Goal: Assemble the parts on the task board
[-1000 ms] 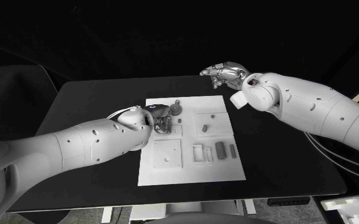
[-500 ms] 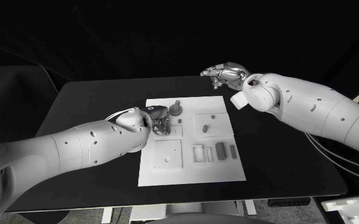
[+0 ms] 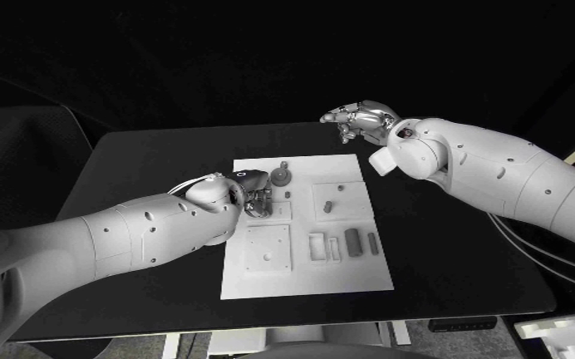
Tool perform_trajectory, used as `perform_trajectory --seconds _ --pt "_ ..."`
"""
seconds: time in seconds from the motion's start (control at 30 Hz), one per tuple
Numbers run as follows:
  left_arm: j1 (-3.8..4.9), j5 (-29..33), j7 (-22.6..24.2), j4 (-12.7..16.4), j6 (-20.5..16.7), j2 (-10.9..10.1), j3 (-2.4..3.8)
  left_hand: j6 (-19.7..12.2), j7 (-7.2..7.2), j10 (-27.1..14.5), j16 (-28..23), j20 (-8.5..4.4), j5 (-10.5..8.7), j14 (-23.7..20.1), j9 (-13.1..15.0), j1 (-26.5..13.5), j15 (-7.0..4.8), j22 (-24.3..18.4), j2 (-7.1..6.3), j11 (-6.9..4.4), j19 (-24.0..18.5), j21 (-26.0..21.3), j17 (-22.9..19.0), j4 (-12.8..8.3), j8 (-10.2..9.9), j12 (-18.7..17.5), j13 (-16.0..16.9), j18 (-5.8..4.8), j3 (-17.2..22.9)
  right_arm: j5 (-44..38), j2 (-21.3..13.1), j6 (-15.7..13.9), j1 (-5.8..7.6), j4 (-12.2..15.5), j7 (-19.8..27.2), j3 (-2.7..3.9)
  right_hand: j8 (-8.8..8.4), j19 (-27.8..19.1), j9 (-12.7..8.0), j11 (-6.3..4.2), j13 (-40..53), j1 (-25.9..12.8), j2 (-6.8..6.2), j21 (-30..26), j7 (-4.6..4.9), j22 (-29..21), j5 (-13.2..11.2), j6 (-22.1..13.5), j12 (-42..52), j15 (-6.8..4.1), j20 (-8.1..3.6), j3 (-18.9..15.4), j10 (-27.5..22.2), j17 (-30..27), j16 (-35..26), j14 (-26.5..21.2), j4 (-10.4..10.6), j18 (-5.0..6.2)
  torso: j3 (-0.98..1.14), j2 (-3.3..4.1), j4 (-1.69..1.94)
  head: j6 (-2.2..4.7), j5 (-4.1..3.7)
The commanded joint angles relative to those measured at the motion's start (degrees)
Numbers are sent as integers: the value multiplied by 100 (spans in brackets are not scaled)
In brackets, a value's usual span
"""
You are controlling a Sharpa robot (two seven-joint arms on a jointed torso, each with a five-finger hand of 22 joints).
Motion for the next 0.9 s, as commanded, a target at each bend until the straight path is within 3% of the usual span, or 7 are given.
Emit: perform_trajectory --seconds 0.03,0.4,0.7,0.9 --pt "-2 -35 -29 -8 9 26 -1 85 55 51 32 -24 20 28 10 0 -4 5 51 -6 0 308 8 -5 37 -32 -8 629 28 -12 2 100 1 6 32 4 39 -25 2 -7 6 3 -41 588 33 -3 -15 -21 36 -24 -3 10 -38 6 29 -2 -37 13 0 2 2 2 -6" --pt "-2 -33 -113 -83 396 142 -1 88 55 55 33 -24 20 29 10 -4 -5 5 52 -7 1 309 8 -4 37 -34 -9 629 29 -12 4 100 1 15 32 4 40 -25 2 -7 7 2 -41 588 33 -3 -15 -21 37 -24 -3 11 -39 7 29 -3 -37 13 0 2 -2 -24 -13" --pt "-2 -32 -114 -113 431 159 -1 85 59 58 36 -21 12 29 9 -42 -5 5 40 -4 3 309 6 12 31 -44 -15 627 16 -12 -7 95 1 16 30 4 41 -26 2 -7 7 1 -41 588 33 -3 -16 -21 38 -24 -4 12 -40 7 29 -3 -37 13 1 1 -1 -48 -21" --pt "-2 -32 -123 -129 486 154 -1 71 62 65 43 -15 5 22 5 -164 -6 1 -44 1 1 310 -2 30 7 -78 -33 624 -67 -12 -8 93 1 17 30 4 41 -26 2 -7 7 1 -41 589 33 -3 -16 -21 38 -24 -4 12 -41 7 29 -4 -37 13 0 0 -2 -55 -24"
